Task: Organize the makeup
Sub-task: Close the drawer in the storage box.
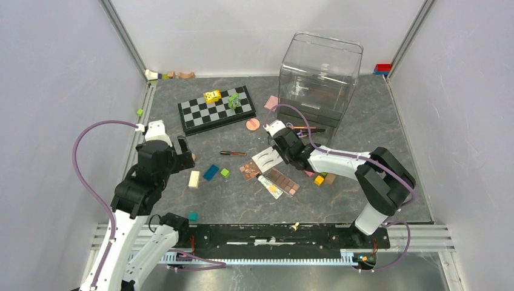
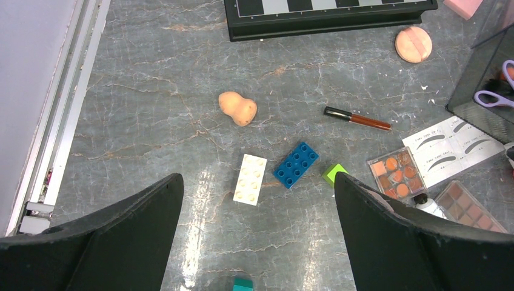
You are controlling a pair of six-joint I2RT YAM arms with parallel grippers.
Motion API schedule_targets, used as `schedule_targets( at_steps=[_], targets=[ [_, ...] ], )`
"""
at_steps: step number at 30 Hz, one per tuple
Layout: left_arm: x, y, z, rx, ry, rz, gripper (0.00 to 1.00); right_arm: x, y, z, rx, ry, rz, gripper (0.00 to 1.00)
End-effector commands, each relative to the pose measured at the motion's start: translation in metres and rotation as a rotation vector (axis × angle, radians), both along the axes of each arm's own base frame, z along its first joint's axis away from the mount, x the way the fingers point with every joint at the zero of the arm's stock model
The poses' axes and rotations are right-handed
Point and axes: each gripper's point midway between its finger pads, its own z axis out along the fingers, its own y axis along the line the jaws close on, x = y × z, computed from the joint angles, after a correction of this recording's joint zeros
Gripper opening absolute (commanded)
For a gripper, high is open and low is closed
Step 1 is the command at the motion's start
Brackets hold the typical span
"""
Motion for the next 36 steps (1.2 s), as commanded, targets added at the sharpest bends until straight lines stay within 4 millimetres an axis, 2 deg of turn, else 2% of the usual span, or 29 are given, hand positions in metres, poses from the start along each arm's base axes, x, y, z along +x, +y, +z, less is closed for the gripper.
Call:
schedule_targets(
  at_steps=[1, 6, 17, 27, 36],
  targets=[
    [0.005, -0.003, 0.006, -0.035, -0.032, 0.005, 1.0, 0.016, -0.004, 0.001, -0.009, -0.029, -0.025, 0.0],
    [0.006, -0.004, 0.005, -0.033, -0.025, 0.002, 1.0, 0.028, -0.01, -0.004, -0.052, -0.031, -0.032, 0.0],
    [0.006, -0.004, 0.005, -0.034, -0.025, 0.001, 1.0, 0.056, -0.02, 0.012, -0.163, -0.125, -0.072, 0.0],
    [0.006, -0.005, 0.004, -0.034, -0.023, -0.001, 1.0, 0.067, -0.05, 0.016, -0.352, -0.187, -0.086, 0.0],
    [0.006, -0.005, 0.004, -0.034, -0.02, -0.004, 1.0, 0.075, -0.077, 0.013, -0.562, -0.196, 0.006, 0.0]
  ],
)
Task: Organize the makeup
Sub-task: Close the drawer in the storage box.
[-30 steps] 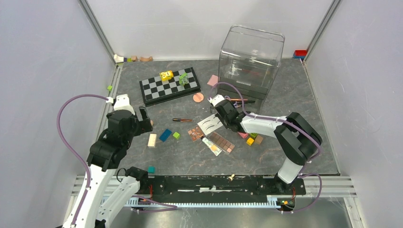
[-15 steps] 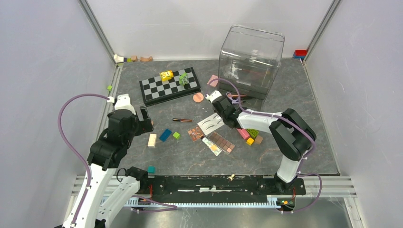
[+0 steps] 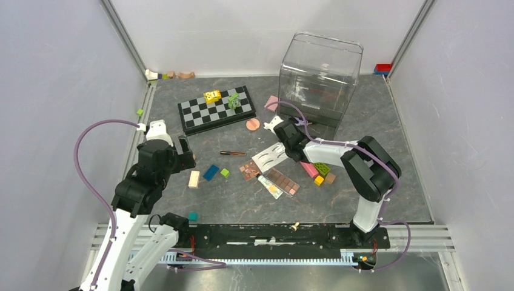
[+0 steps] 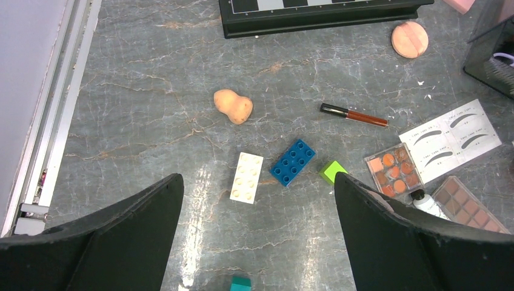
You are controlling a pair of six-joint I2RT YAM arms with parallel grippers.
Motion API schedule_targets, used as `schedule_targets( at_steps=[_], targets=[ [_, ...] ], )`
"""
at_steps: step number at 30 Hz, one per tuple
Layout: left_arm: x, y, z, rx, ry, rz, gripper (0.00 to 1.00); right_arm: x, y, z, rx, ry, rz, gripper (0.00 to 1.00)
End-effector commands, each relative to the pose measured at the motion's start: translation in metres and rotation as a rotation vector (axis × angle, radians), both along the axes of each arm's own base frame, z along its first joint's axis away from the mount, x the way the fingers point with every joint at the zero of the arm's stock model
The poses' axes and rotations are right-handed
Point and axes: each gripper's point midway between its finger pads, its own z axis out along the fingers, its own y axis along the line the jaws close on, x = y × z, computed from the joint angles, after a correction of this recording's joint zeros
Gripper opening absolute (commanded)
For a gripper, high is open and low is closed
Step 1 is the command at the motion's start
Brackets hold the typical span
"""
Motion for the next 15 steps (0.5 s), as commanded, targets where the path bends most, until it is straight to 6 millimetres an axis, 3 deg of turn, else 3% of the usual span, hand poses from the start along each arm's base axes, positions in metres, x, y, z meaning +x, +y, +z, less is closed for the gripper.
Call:
schedule_targets(
  at_steps=[1, 15],
  targets=[
    [0.005, -0.002, 0.006, -0.027, -0.03, 0.011, 1.0, 0.015, -0.017, 0.01, -0.138, -0.047, 0.029, 0.0],
    [0.006, -0.003, 0.005, -0.027, -0.026, 0.008, 1.0, 0.032, -0.035, 0.01, -0.231, -0.02, 0.055, 0.0]
  ],
)
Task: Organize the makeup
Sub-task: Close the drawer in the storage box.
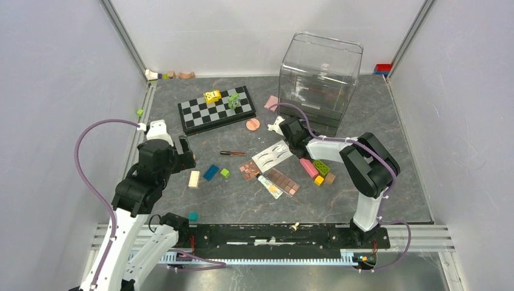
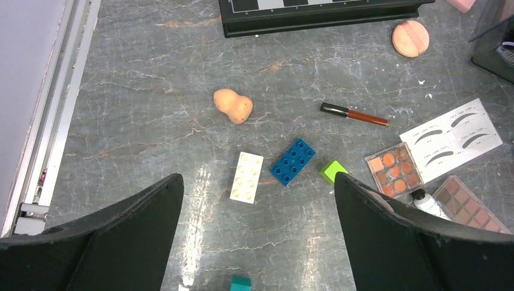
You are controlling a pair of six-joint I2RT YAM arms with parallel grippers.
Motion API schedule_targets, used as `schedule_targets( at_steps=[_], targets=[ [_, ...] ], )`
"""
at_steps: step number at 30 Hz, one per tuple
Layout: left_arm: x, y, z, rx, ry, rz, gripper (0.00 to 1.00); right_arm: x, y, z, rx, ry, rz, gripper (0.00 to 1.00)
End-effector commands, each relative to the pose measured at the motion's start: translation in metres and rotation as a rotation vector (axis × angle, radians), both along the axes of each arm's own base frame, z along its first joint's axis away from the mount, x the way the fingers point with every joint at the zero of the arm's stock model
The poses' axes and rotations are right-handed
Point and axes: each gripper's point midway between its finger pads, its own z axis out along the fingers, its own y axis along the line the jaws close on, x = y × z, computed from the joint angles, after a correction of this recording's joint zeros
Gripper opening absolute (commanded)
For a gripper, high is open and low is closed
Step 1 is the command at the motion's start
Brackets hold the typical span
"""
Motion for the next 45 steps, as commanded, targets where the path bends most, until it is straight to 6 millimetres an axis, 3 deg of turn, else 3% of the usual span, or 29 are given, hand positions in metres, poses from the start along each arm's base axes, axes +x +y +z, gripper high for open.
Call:
schedule_targets(
  at_steps=[1, 12, 26, 35, 45],
  targets=[
    [0.006, -0.002, 0.005, -0.028, -0.029, 0.009, 1.0, 0.014, -0.003, 0.008, -0.038, -0.034, 0.001, 0.0],
    [0.006, -0.003, 0.006, -0.029, -0.029, 0.005, 1.0, 0.026, -0.017, 0.007, -0.097, -0.026, -0.012, 0.0],
    [0.006, -0.003, 0.005, -0.029, -0.027, 0.004, 1.0, 0.04, -0.02, 0.025, -0.146, -0.078, -0.025, 0.0],
    [0.006, -0.004, 0.005, -0.029, -0.025, 0.002, 1.0, 0.041, -0.029, 0.027, -0.158, -0.09, -0.043, 0.0],
    [0.005, -0.003, 0.006, -0.031, -0.034, 0.004, 1.0, 0.034, -0.02, 0.039, -0.059, -0.091, -0.018, 0.0]
  ],
)
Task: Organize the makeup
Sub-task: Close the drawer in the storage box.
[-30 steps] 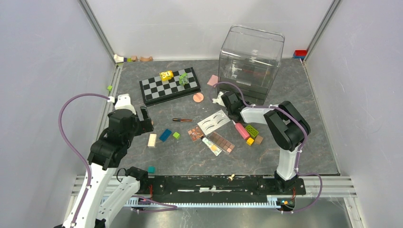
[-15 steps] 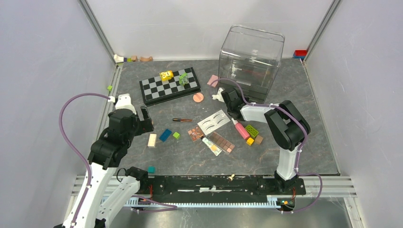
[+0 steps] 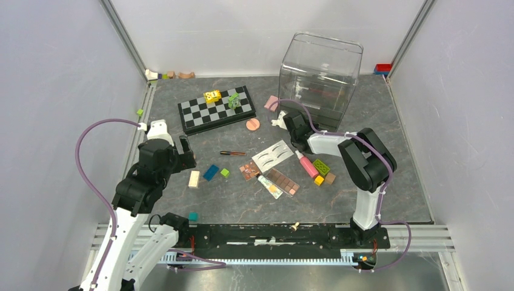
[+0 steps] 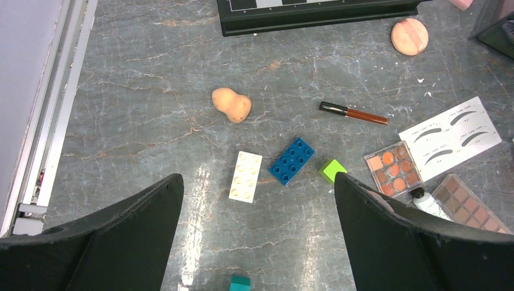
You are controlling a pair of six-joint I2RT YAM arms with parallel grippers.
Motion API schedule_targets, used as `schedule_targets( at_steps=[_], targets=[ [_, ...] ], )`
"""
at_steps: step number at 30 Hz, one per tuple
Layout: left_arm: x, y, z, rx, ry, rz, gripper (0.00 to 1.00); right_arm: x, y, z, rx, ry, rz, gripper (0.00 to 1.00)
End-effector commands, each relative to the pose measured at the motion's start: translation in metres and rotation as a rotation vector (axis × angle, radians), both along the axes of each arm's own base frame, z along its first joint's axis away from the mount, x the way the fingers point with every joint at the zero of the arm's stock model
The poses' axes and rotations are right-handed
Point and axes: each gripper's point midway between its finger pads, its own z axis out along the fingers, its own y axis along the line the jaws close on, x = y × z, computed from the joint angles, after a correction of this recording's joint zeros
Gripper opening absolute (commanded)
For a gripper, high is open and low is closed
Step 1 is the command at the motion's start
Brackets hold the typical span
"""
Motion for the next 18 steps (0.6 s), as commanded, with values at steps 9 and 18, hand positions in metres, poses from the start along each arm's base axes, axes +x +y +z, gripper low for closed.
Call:
schedule_targets(
  at_steps=[9, 18],
  targets=[
    [0.004, -0.002, 0.008, -0.03, -0.044, 0.008, 1.0, -0.024, 0.059, 0.047, 0.309, -0.057, 0.14, 0.02],
    [0.002, -0.001, 0.011, -0.036, -0.06, 0.009, 1.0, -0.044, 0.075, 0.068, 0.233, -0.13, 0.171, 0.31]
  ],
)
